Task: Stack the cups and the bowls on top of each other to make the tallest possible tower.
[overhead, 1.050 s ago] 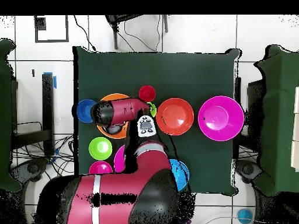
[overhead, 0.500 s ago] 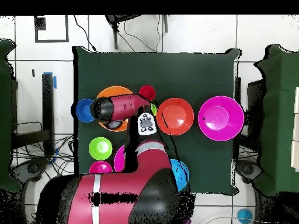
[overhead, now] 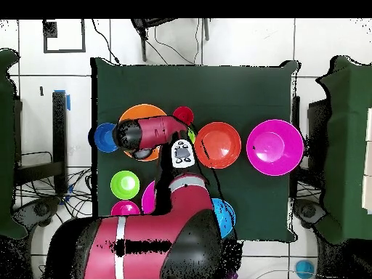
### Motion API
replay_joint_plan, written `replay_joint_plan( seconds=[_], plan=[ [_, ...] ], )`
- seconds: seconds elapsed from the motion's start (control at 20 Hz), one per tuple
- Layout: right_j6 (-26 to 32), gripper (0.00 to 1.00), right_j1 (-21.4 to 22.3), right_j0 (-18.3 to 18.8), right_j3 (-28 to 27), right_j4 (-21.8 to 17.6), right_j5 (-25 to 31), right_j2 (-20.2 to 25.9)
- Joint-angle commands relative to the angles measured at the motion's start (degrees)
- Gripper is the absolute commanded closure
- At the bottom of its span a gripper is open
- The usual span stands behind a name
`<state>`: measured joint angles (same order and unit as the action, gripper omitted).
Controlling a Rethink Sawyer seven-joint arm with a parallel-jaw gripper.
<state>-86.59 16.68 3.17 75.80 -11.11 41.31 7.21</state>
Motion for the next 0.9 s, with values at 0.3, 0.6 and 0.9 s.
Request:
replay_joint_plan(
  seconds=[0.3,0.6,0.9],
  plan=[
    [0.5,1.00,-4.2,1.9,-1.9,-2.6,-4.2,4.7],
    [-0.9,1.00,2.9,1.4,1.7,-1.4,-1.8,4.2],
    [-3.0,1.00,8.1,-0.8,1.4,0.4,3.3,3.6]
  ],
)
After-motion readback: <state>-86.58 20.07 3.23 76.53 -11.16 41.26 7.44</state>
